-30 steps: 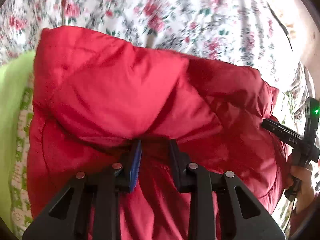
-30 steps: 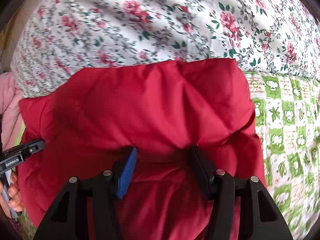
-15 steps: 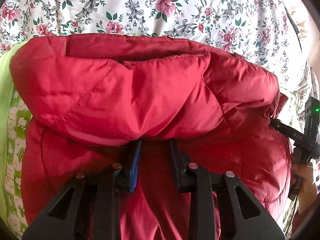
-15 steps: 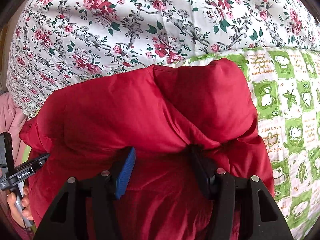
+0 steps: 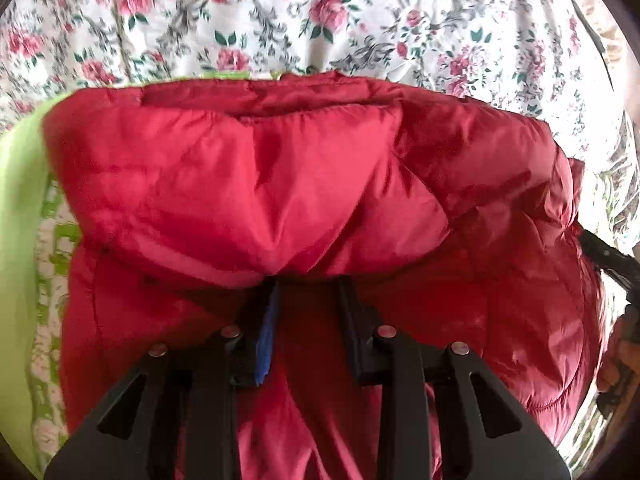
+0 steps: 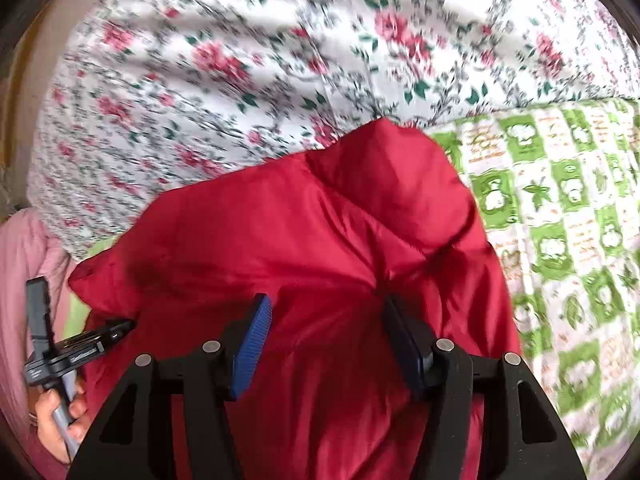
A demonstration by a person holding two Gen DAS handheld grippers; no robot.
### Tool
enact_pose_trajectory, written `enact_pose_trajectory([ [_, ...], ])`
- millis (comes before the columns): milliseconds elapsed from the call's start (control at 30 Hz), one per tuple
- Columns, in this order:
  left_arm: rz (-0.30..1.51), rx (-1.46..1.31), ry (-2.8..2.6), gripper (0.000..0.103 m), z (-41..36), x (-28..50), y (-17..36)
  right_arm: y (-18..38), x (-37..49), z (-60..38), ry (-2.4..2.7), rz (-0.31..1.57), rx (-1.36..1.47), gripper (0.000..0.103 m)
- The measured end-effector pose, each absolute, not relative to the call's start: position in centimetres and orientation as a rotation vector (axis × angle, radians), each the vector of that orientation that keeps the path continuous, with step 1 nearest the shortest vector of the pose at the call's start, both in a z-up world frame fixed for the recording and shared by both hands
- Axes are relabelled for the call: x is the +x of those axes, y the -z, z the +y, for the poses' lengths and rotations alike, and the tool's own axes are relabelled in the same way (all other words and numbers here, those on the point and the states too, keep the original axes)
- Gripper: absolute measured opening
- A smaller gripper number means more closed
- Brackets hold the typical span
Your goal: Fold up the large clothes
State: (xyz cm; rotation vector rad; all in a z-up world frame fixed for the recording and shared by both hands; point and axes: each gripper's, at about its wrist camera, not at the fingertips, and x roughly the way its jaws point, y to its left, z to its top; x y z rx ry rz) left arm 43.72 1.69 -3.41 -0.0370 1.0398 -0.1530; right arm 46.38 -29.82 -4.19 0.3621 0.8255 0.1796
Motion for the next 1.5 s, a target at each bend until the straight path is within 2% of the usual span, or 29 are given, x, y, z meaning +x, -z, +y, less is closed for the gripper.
enact_pose_trajectory([
  [133,1.009,-0.019,0.139,0.030,1.1,42.1,1.7,3.2,44.3,-30.3,-0.191,0.784,0.344,0.064],
  [233,0.981,-0.023,0.151,0.038,0.9,40.5,0.2,2.7,42.6,-30.3,-0.202,0.781,0.330,0.065],
  [300,0.962,-0.036,0.162,0.044,0.9,39.3,-0.9,2.5,41.4,-30.3,-0.214,0.778,0.326,0.068],
  [567,0.913,-0.065,0.173,0.045,2.9,34.8,-2.5,1.4,37.7,-29.1,-0.251,0.768,0.307,0.072],
  [633,0.900,-0.067,0.175,0.047,3.1,33.7,-2.8,1.2,36.8,-28.9,-0.260,0.767,0.304,0.074],
  [700,0.890,-0.055,0.167,0.054,3.0,32.8,-2.8,1.0,35.7,-28.7,-0.271,0.761,0.302,0.076],
  [800,0.882,-0.042,0.170,0.055,3.1,31.4,-2.8,0.9,34.9,-28.4,-0.278,0.763,0.291,0.077],
  [933,0.881,-0.048,0.176,0.058,3.8,30.7,-2.6,1.2,34.1,-29.1,-0.267,0.766,0.291,0.081],
  [1000,0.882,-0.052,0.148,0.073,4.8,30.5,-2.5,1.5,34.2,-30.0,-0.240,0.770,0.286,0.088],
  [1167,0.880,-0.130,0.092,0.084,9.5,30.6,-1.9,3.0,35.0,-34.3,-0.154,0.799,0.339,0.091],
  [1433,1.025,-0.394,0.194,0.085,16.2,34.2,3.6,6.2,39.0,-38.6,-0.207,0.894,0.488,0.093],
  [1500,1.047,-0.469,0.251,0.091,16.7,35.1,5.2,7.4,40.6,-38.6,-0.267,0.943,0.527,0.094],
])
